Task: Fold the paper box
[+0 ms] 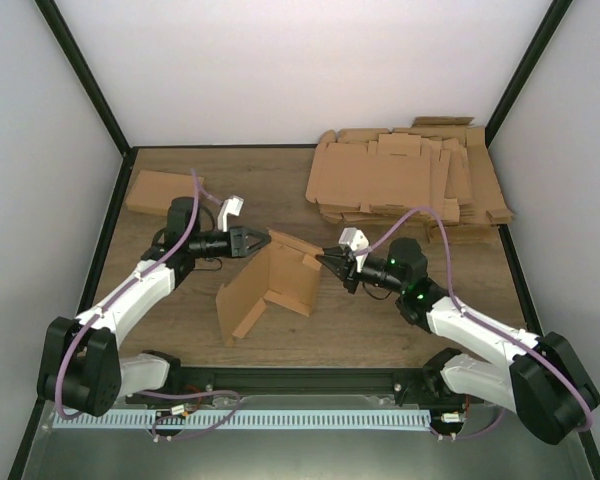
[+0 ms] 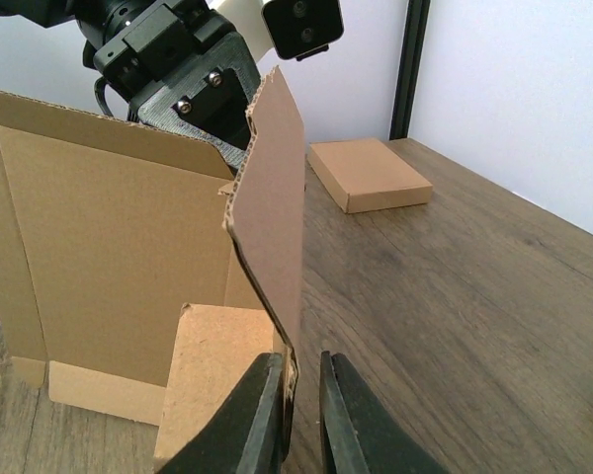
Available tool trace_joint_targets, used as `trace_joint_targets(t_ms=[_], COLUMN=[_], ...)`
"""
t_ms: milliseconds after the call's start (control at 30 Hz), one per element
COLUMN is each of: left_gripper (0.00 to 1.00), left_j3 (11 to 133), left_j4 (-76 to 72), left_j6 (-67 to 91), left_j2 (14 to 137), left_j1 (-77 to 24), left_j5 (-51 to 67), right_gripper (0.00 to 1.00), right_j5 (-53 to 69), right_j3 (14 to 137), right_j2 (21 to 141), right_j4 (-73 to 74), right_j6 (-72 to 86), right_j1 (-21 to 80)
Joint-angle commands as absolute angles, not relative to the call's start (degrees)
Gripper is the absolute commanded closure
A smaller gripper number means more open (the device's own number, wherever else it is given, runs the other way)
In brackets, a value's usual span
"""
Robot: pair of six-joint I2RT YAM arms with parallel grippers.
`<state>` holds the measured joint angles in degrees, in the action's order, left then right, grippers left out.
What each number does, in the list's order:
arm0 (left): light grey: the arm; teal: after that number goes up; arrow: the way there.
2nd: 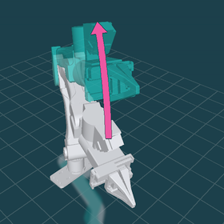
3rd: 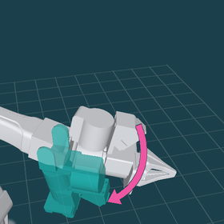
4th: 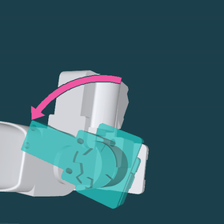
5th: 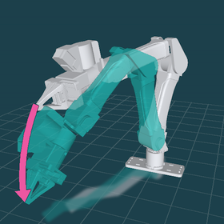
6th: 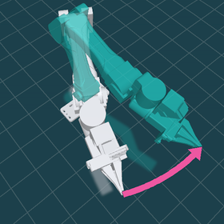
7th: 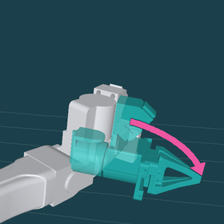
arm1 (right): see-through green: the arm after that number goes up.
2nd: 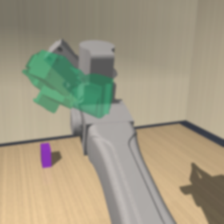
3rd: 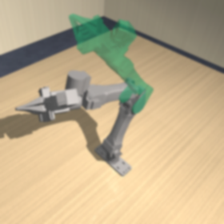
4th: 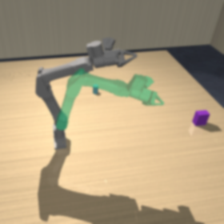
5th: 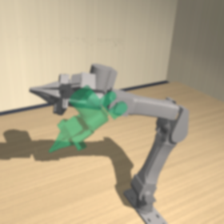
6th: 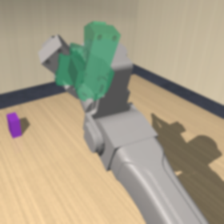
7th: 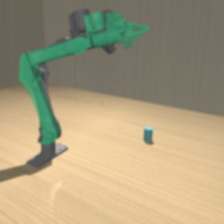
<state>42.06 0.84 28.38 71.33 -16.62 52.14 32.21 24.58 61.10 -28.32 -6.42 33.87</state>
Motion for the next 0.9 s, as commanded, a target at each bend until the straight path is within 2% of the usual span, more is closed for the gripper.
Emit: trace_joint_targets(t_ms=[0,367,700,867], left_gripper=[0.81,0.81,0.81,0.81], left_j3=[42.6,42.4,42.9,42.7], left_j4=[4.3,6.9,8.6,9.1], left_j6=[25.6,23.0,21.2,20.6], left_j2=[71.3,71.0,70.8,69.9], left_j1=[-17.4,-18.4,-19.1,-19.3], left_j5=[52.5,51.7,50.5,50.1], right_gripper=[0.85,0.76,0.54,0.39], right_j5=[33.0,33.3,33.8,34.0], right_j3=[26.4,31.0,36.5,39.0], right_j2=[60.4,56.1,52.6,51.5], right_j4=[-23.3,-14.8,-6.8,-5.0], right_j6=[-5.4,-2.9,-1.4,-0.7], right_j1=[34.4,34.5,34.5,34.5])
